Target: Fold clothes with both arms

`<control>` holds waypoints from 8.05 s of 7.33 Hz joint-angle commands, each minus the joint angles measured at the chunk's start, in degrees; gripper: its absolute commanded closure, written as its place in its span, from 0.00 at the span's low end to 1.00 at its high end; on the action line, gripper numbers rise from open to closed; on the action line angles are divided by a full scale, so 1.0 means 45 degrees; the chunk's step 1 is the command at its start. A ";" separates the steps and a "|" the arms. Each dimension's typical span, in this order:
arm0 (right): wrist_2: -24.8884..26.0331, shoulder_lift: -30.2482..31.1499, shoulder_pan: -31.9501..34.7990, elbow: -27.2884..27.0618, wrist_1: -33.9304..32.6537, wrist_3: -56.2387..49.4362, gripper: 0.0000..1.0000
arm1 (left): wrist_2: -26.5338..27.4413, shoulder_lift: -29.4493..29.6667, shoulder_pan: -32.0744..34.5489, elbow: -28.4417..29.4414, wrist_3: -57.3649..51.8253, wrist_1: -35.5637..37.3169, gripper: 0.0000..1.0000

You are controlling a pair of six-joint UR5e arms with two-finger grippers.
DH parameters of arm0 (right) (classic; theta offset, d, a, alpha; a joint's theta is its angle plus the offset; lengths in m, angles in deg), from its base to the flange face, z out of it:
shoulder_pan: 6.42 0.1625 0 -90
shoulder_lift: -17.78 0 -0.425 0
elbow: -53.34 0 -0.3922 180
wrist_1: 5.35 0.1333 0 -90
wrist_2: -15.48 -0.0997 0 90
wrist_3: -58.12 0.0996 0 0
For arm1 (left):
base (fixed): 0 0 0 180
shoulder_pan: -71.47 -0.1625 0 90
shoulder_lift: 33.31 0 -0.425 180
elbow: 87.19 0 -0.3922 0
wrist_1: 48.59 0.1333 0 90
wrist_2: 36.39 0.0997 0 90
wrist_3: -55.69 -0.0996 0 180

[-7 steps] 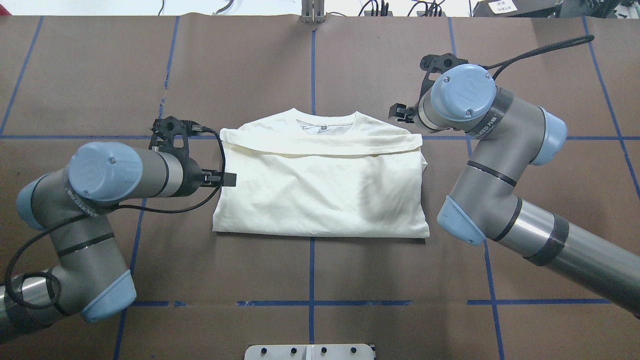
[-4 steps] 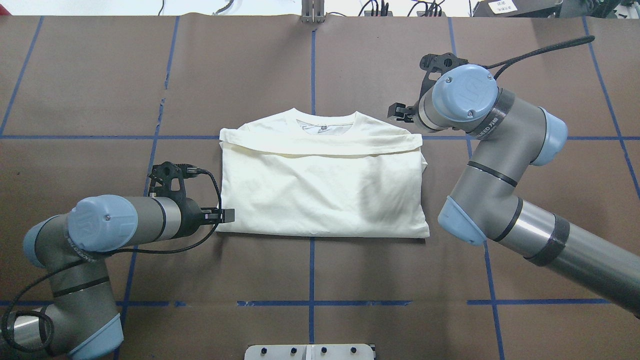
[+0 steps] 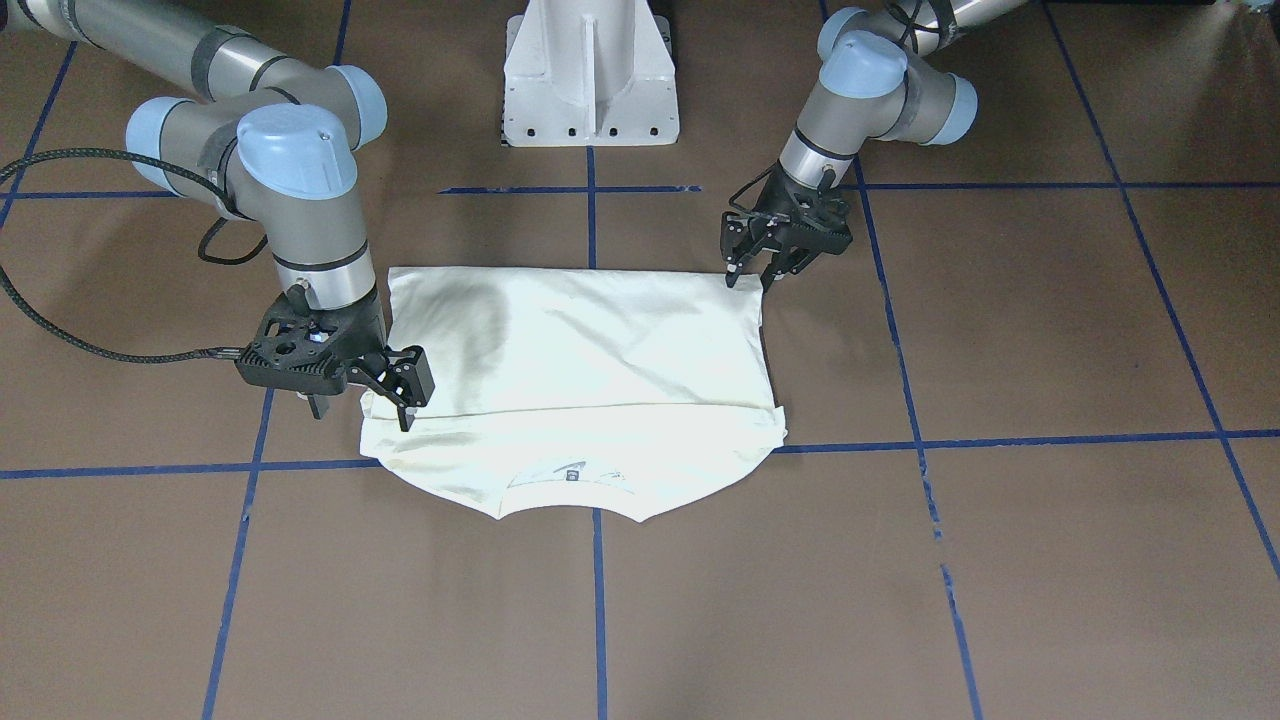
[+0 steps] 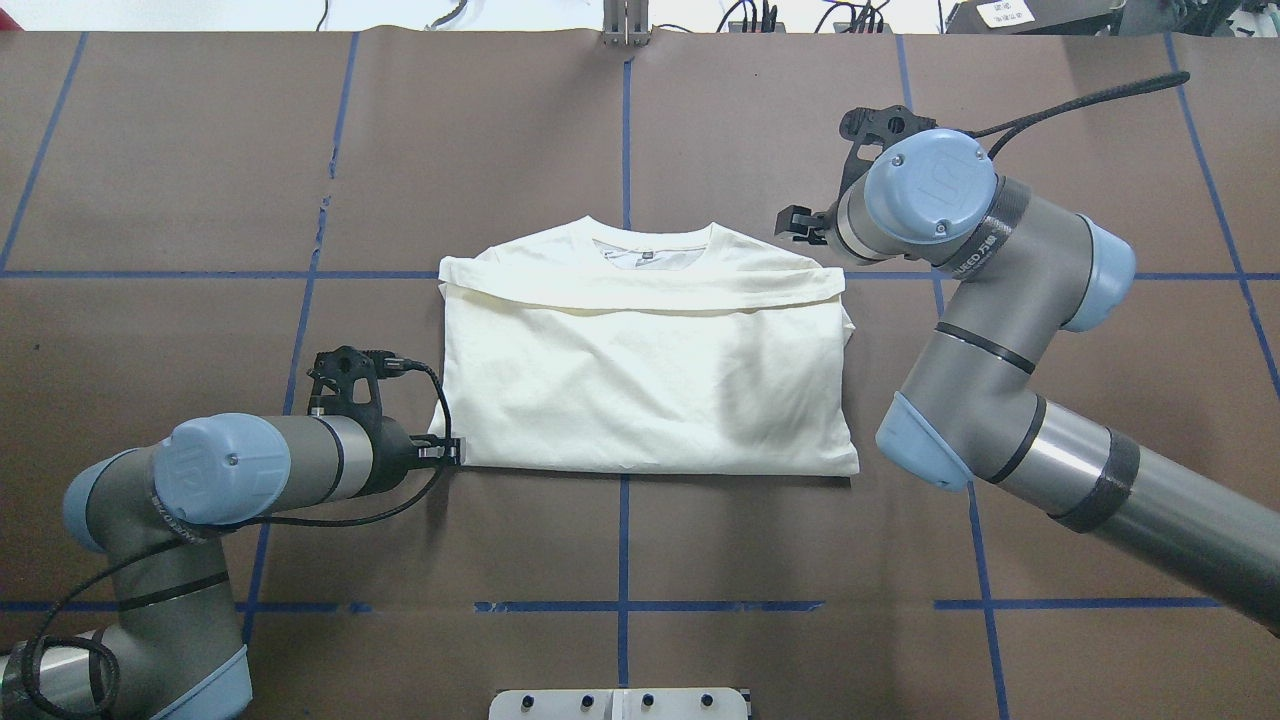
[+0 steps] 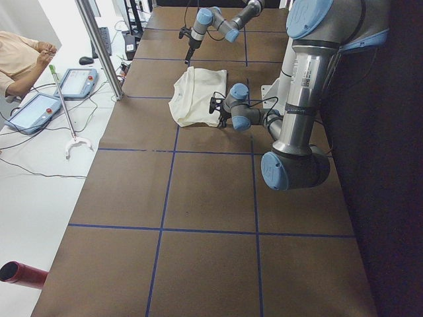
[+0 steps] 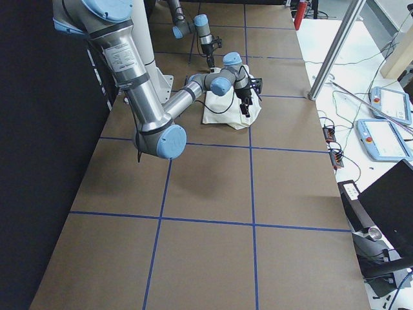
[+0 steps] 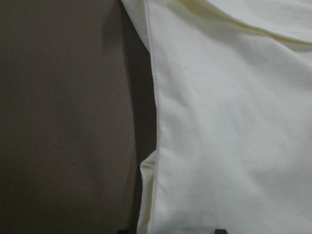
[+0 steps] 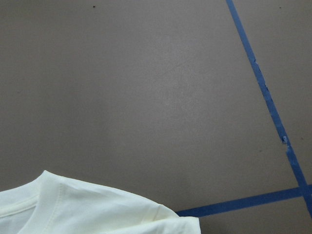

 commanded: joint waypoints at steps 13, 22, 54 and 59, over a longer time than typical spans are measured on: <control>0.0030 0.0018 -0.0194 -0.0478 0.0000 0.0257 0.00 | -0.0107 0.8022 0.5824 1.1561 -0.5428 -0.1641 1.00; 0.1376 -0.3321 -0.2147 0.3576 0.1070 0.3227 0.29 | -0.2529 0.4487 0.6313 0.6893 -0.5526 -0.2599 0.00; 0.5908 0.1639 -0.7381 -0.3527 -0.0293 -0.3472 0.28 | -0.2529 0.4350 0.6157 0.6738 -0.5408 -0.2658 0.00; 0.6495 0.1697 -0.7949 -0.3254 -0.0313 -0.4312 0.38 | -0.2529 0.4311 0.6137 0.6757 -0.5408 -0.2658 0.00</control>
